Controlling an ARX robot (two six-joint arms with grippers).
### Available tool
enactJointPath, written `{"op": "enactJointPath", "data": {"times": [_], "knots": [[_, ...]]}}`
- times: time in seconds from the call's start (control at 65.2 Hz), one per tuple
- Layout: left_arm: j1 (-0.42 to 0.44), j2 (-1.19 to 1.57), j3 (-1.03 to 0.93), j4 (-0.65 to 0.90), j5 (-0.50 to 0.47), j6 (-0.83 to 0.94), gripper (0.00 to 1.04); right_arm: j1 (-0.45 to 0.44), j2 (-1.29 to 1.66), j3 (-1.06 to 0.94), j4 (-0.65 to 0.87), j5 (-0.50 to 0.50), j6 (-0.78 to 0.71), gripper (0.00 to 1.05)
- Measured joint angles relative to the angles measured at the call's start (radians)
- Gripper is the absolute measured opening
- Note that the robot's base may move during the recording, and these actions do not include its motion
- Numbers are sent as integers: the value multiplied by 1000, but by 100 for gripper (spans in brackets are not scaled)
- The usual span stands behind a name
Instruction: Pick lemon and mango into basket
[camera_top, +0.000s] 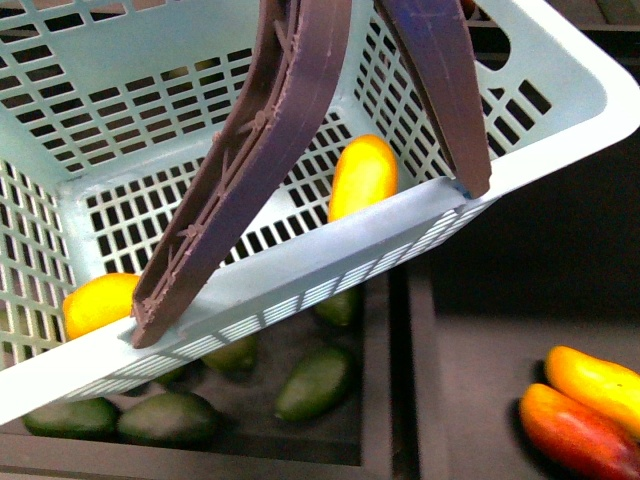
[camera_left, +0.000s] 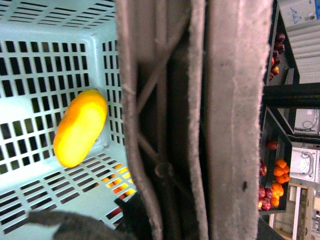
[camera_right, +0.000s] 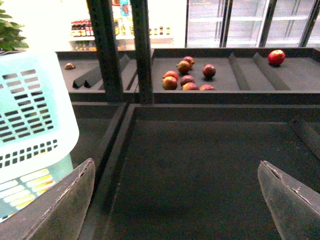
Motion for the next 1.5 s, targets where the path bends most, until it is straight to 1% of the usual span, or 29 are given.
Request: {"op": "enactJointPath", "data": {"times": [0.169, 0.43, 1.028, 1.136, 1.197, 1.212, 1.228, 1.243, 1.304, 1.32, 1.335, 1.366, 1.396, 1.458, 1.504], "knots": [[0, 0, 0, 0, 15, -3, 14, 0, 0, 0, 0, 0, 0, 96], [0, -1, 0, 0, -2, 4, 14, 0, 0, 0, 0, 2, 0, 96], [0, -1, 0, 0, 6, 0, 14, 0, 0, 0, 0, 0, 0, 96], [5, -1, 0, 0, 0, 4, 14, -2, 1, 0, 0, -8, 0, 96], [16, -3, 0, 0, -22, 3, 14, -3, 0, 0, 0, -8, 0, 96], [15, -3, 0, 5, -44, 3, 14, -3, 0, 0, 0, -8, 0, 96], [5, -4, -7, 37, -104, -8, 14, -3, 0, 0, 0, -8, 0, 96], [-1, -4, -14, 60, -140, -16, 14, -3, 1, 0, 0, -8, 0, 96], [-24, 40, -27, 224, -440, -113, 14, -3, 1, 0, 0, -6, 0, 96], [-23, 66, -19, 261, -531, -141, 14, -3, 1, 0, 0, -6, 0, 96], [-16, 85, -10, 271, -573, -158, 14, -3, 1, 0, 0, -6, 0, 96], [0, 116, 10, 285, -609, -180, 14, -3, 1, 0, 0, -3, 0, 96], [20, 151, 32, 302, -625, -198, 14, -3, 1, 0, 0, -3, 0, 96], [66, 239, 100, 316, -628, -233, 14, -3, 1, 0, 0, -1, 0, 96], [85, 291, 142, 322, -622, -253, 14, -3, 1, 0, 0, -2, 0, 96]]}}
